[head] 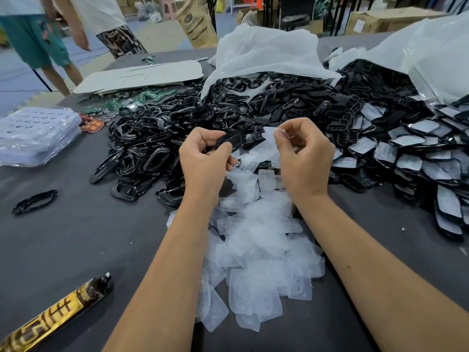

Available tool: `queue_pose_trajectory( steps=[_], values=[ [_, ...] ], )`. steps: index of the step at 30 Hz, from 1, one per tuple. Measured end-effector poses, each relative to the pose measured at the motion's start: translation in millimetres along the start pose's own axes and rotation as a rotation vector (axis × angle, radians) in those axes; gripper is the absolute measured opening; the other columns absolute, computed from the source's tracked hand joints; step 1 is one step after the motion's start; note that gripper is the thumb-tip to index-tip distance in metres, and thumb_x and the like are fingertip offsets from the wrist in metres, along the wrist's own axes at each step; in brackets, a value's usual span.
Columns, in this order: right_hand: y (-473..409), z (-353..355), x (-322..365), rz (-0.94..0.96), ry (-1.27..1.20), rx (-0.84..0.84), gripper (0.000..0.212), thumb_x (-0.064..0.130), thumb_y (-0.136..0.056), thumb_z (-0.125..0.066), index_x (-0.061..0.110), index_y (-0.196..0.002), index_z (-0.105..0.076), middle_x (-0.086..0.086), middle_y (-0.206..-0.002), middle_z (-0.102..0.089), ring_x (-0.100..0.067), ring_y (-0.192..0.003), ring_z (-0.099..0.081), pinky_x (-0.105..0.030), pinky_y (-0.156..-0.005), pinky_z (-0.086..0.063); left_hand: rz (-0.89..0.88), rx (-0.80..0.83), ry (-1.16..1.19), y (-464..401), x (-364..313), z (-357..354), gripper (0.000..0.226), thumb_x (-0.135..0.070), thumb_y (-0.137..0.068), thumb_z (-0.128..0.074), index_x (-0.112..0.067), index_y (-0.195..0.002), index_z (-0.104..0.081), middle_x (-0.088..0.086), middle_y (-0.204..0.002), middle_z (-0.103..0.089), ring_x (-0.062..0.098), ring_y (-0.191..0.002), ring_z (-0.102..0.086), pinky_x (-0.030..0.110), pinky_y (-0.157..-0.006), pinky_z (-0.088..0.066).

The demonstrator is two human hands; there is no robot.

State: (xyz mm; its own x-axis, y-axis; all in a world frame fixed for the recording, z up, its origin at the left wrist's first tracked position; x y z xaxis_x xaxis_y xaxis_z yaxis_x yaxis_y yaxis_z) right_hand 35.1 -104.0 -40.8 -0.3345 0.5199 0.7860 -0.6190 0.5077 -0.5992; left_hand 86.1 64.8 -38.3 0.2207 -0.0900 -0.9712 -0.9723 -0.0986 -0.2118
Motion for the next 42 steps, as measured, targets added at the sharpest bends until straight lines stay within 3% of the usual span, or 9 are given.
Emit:
queue_pose_trajectory(
  steps=[2,4,8,11,18,20,25,34,42],
  values=[
    [0.0,0.2,1.1,0.066,0.022,-0.028,0.001,0.012,-0.091,-0.076,0.013,-0.091,-0.076,0.003,-0.089,-0.07,-0.01,-0.075,-0.063,-0.027,-0.068,-0.054,0.009,0.03,-0.001,0.6,2.0,-2.0,0.02,0.009,-0.086,-0.066,-0.01,-0.089,-0.064,0.006,-0.079,-0.066,0.015,-0.048,-0.064,0.023,-0.047,-0.049],
    [-0.3,-1.9,-2.0,-0.004,-0.071,0.015,0.005,0.01,-0.092,-0.077,0.01,-0.097,-0.079,0.0,-0.091,-0.072,-0.017,-0.076,-0.068,-0.033,-0.07,-0.058,0.0,0.033,-0.034,0.7,3.9,-2.6,0.019,0.008,-0.087,-0.067,-0.01,-0.091,-0.065,0.006,-0.08,-0.067,0.016,-0.05,-0.066,0.024,-0.048,-0.05],
    [0.1,-7.1,-5.1,-0.18,-0.338,0.124,0.005,0.006,-0.091,-0.077,0.008,-0.096,-0.078,-0.005,-0.077,-0.074,-0.02,-0.065,-0.07,-0.031,-0.058,-0.058,-0.026,0.06,-0.075,0.1,6.8,-2.3,0.026,0.008,-0.088,-0.066,-0.017,-0.097,-0.067,0.013,-0.09,-0.071,0.018,-0.052,-0.068,0.027,-0.051,-0.054],
    [1.8,-10.2,-4.4,-0.229,-0.406,0.203,0.007,0.007,-0.087,-0.081,0.008,-0.088,-0.074,-0.01,-0.072,-0.073,-0.024,-0.06,-0.07,-0.03,-0.052,-0.055,-0.016,0.098,-0.062,0.1,7.3,-3.1,0.029,0.011,-0.087,-0.065,-0.015,-0.097,-0.074,0.01,-0.089,-0.074,0.018,-0.053,-0.068,0.027,-0.054,-0.056],
    [2.0,-12.3,-7.7,-0.209,-0.225,0.222,0.009,0.016,-0.085,-0.085,0.018,-0.08,-0.077,0.0,-0.069,-0.073,-0.015,-0.053,-0.064,-0.025,-0.047,-0.051,0.075,0.19,0.051,1.0,6.5,-5.8,0.032,0.011,-0.09,-0.058,-0.014,-0.096,-0.077,0.006,-0.078,-0.072,0.019,-0.054,-0.066,0.024,-0.057,-0.055],
    [2.0,-12.3,-8.0,-0.209,-0.192,0.214,0.009,0.019,-0.085,-0.086,0.018,-0.08,-0.079,0.002,-0.067,-0.072,-0.015,-0.052,-0.064,-0.029,-0.049,-0.053,0.095,0.21,0.073,1.4,6.9,-6.3,0.032,0.008,-0.093,-0.054,-0.013,-0.095,-0.077,0.002,-0.072,-0.068,0.021,-0.054,-0.066,0.026,-0.058,-0.056],
    [2.9,-11.0,-4.1,-0.197,-0.144,0.197,0.01,0.02,-0.087,-0.084,0.018,-0.079,-0.078,0.002,-0.064,-0.072,-0.018,-0.049,-0.066,-0.039,-0.049,-0.059,0.117,0.25,0.102,6.3,4.0,-8.4,0.028,-0.003,-0.088,-0.052,-0.013,-0.091,-0.078,0.014,-0.087,-0.071,0.022,-0.056,-0.065,0.027,-0.058,-0.056],
    [2.4,-10.0,-2.8,-0.192,-0.099,0.17,0.012,0.019,-0.086,-0.083,0.018,-0.076,-0.076,0.003,-0.063,-0.072,-0.018,-0.046,-0.066,-0.042,-0.045,-0.059,0.036,0.257,-0.011,7.1,4.6,-9.4,0.021,0.001,-0.091,-0.065,-0.016,-0.094,-0.076,0.012,-0.088,-0.076,0.02,-0.056,-0.068,0.024,-0.056,-0.055],
    [2.0,-11.5,-5.3,-0.233,-0.057,0.175,0.016,0.022,-0.083,-0.085,0.02,-0.072,-0.073,0.003,-0.059,-0.07,-0.011,-0.048,-0.065,-0.034,-0.053,-0.057,0.017,0.236,-0.052,5.9,6.5,-9.0,0.016,0.003,-0.094,-0.066,-0.011,-0.096,-0.073,0.01,-0.085,-0.076,0.016,-0.052,-0.065,0.022,-0.051,-0.052]
  ],
)
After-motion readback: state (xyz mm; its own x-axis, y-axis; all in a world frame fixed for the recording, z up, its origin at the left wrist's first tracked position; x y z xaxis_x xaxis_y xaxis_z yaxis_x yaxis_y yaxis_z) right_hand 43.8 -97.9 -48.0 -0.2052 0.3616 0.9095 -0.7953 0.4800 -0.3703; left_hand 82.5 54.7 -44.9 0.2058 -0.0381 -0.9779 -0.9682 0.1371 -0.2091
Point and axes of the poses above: each hand's wrist, its own y-axis away from the middle knuckle, its own z-axis out of the back of the hand, x = y × z, the point moved 2 cm from there along -y, towards the middle knuckle
